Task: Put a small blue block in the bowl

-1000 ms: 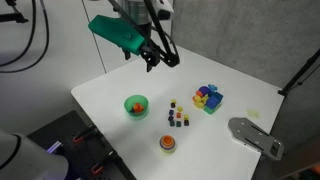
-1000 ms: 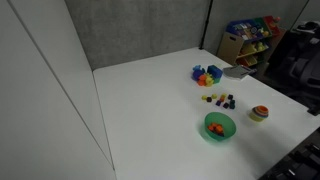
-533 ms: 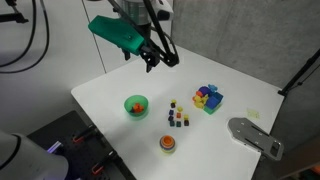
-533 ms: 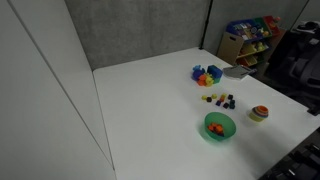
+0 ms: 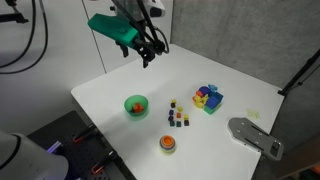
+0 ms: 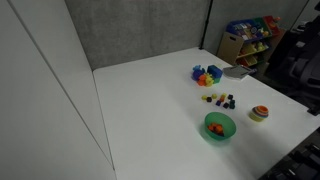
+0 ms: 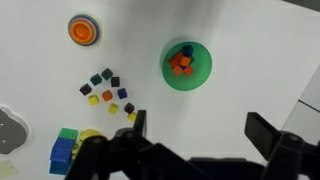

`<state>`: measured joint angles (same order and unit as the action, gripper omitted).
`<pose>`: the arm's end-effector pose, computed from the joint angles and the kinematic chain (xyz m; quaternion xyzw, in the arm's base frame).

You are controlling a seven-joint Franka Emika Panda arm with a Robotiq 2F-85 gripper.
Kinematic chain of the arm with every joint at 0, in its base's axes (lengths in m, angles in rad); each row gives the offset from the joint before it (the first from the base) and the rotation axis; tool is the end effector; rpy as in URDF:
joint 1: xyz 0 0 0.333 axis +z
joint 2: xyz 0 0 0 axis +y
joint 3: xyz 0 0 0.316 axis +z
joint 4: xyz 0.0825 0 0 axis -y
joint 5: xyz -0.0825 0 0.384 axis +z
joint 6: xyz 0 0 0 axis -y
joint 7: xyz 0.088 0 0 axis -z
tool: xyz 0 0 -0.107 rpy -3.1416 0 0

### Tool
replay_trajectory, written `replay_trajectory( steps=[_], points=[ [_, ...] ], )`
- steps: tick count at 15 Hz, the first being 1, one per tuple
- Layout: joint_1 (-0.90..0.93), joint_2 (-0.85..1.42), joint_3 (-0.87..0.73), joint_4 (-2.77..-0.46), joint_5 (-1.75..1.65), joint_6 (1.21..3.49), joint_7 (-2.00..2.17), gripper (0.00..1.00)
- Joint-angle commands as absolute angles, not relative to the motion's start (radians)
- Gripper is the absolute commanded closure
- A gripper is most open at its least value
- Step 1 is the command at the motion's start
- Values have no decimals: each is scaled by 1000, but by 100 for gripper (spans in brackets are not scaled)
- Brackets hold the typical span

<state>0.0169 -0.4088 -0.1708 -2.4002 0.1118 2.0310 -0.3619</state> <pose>0.4228 -0.0625 0.4690 -0.9926 -0.0859 -0.0367 0.0775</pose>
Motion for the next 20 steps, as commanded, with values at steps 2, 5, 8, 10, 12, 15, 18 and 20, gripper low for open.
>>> replay_trajectory(
  steps=[2, 5, 8, 10, 12, 15, 18, 20],
  points=[
    [3, -307, -120, -2363, 103, 2117, -261, 0],
    [1, -230, -104, -2349, 102, 2185, -215, 0],
    [-1, -150, -92, -2334, 98, 2259, -176, 0],
    [-3, -93, -81, -2325, 87, 2320, -143, 0],
    [-5, -37, -72, -2310, 72, 2368, -104, 0],
    [-6, 64, -64, -2273, 30, 2426, -33, 0],
    [-2, 166, -65, -2220, -13, 2448, 34, 0],
    [4, 233, -67, -2174, -29, 2441, 67, 0]
  ],
)
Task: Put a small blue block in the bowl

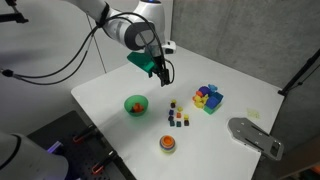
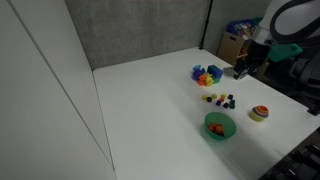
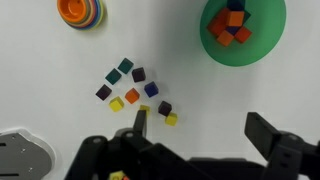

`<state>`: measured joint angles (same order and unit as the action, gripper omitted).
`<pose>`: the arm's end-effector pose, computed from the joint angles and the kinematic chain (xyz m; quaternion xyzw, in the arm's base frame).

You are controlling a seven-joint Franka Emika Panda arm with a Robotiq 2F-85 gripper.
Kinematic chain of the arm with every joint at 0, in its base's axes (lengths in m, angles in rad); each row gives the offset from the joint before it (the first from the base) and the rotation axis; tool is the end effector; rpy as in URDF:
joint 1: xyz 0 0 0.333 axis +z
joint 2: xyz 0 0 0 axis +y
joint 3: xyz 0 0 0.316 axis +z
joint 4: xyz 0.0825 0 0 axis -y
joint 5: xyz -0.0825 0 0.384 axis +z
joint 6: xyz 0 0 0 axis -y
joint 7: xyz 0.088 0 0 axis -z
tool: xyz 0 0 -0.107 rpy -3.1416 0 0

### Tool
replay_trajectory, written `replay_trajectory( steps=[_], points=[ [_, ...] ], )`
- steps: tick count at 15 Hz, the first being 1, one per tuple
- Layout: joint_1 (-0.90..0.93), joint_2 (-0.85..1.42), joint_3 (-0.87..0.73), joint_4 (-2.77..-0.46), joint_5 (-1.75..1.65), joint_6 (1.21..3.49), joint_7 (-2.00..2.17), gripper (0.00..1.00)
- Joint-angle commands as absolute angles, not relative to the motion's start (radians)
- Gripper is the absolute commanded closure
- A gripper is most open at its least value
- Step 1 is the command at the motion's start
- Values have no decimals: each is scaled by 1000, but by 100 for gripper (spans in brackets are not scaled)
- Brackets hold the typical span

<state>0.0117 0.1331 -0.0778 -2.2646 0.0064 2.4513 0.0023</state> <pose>0.5369 -0.0354 0.3066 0.9990 -0.0361 0.0269 0.0039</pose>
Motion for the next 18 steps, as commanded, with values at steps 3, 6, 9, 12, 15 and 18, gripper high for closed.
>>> replay_trajectory(
  steps=[3, 6, 9, 12, 15, 18],
  points=[
    [8, 334, -68, -2094, -29, 2425, 85, 0],
    [5, 427, -65, -2024, -20, 2428, 73, 0],
    [2, 514, -61, -1960, -11, 2434, 64, 0],
    [1, 603, -60, -1887, -10, 2429, 64, 0],
    [0, 683, -66, -1824, -20, 2439, 55, 0],
    [-14, 755, -64, -1758, -20, 2431, 31, 0]
  ],
)
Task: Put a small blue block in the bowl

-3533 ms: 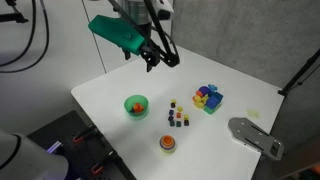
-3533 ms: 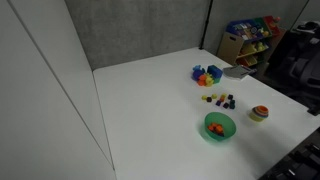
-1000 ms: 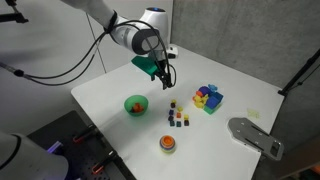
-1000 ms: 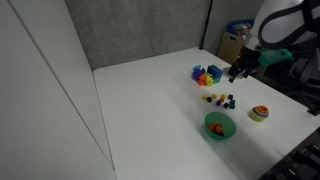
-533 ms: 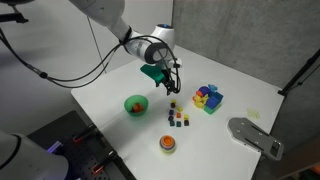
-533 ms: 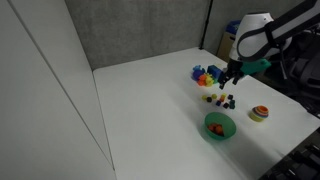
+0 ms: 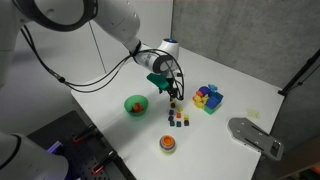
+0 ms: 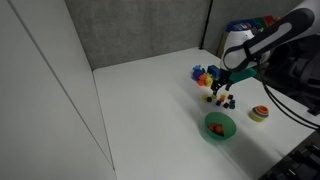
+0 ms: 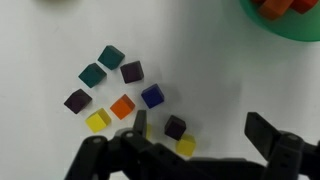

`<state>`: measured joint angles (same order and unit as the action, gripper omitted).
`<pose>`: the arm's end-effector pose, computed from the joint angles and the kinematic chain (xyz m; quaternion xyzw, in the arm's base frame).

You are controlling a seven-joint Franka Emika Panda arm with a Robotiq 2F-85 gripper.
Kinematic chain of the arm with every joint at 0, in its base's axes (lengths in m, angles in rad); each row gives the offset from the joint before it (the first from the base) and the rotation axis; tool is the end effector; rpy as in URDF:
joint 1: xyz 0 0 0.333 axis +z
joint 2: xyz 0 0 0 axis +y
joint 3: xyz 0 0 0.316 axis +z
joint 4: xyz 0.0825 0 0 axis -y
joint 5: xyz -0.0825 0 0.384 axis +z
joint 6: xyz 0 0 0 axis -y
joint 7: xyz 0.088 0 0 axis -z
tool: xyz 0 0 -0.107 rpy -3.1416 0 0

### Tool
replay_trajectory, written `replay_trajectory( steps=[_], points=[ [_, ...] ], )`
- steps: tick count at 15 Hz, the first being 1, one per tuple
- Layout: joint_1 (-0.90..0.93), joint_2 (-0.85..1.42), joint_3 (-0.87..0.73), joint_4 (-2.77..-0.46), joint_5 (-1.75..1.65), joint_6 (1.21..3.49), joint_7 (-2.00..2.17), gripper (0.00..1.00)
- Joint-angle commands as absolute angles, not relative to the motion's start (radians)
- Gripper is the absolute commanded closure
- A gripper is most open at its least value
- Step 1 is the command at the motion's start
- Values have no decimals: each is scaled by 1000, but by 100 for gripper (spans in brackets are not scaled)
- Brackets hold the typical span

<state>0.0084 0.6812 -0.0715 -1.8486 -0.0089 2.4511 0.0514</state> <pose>0.6296 -0.0381 0.1469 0.9978 -0.0466 -0.0387 0.0253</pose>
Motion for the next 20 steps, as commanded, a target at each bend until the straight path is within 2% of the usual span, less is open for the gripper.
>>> replay_trajectory(
  steps=[1, 11, 20],
  points=[
    [-17, 775, -65, -1738, -22, 2432, 26, 0],
    [-80, 880, -70, -1659, -25, 2414, -56, 0],
    [-59, 942, -84, -1633, -32, 2453, -26, 0]
  ],
)
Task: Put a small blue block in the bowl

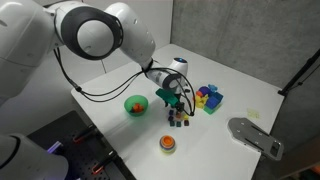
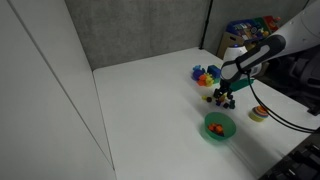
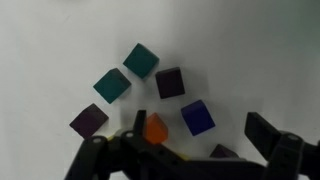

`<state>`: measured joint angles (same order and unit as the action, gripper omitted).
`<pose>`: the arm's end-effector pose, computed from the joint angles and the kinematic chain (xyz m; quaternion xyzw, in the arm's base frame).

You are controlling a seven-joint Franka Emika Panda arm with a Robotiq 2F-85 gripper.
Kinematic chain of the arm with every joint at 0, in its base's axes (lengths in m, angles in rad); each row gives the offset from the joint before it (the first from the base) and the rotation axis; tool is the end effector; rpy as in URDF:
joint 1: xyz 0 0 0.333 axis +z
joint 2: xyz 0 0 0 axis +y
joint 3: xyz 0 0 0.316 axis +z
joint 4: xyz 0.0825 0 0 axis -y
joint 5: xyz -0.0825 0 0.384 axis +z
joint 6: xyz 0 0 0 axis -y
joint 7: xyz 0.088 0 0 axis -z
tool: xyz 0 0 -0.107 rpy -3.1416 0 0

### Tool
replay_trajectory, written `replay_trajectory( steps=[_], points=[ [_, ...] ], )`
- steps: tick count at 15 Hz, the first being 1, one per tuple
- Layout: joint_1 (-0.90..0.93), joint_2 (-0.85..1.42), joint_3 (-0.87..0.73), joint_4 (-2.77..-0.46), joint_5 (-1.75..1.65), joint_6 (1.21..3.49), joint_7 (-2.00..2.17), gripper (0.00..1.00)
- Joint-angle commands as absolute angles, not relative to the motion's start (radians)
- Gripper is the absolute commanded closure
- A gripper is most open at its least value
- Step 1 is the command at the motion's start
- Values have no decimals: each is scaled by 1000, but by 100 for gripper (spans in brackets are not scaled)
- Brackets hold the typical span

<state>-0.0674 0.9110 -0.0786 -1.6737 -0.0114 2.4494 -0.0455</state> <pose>0.6402 -0.0913 0.0627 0.9966 -0.0324 -0.0695 0.0288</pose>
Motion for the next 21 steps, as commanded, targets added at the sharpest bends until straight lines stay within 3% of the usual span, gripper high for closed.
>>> replay_trajectory(
  steps=[1, 11, 12, 14, 21],
  points=[
    [-57, 948, -85, -1630, -32, 2457, -24, 0],
    [-32, 991, -91, -1612, -35, 2494, -8, 0],
    [-28, 994, -93, -1611, -36, 2501, -5, 25],
    [-22, 998, -96, -1606, -36, 2509, 1, 34],
    [-9, 975, -102, -1608, -36, 2496, 10, 90]
  ],
)
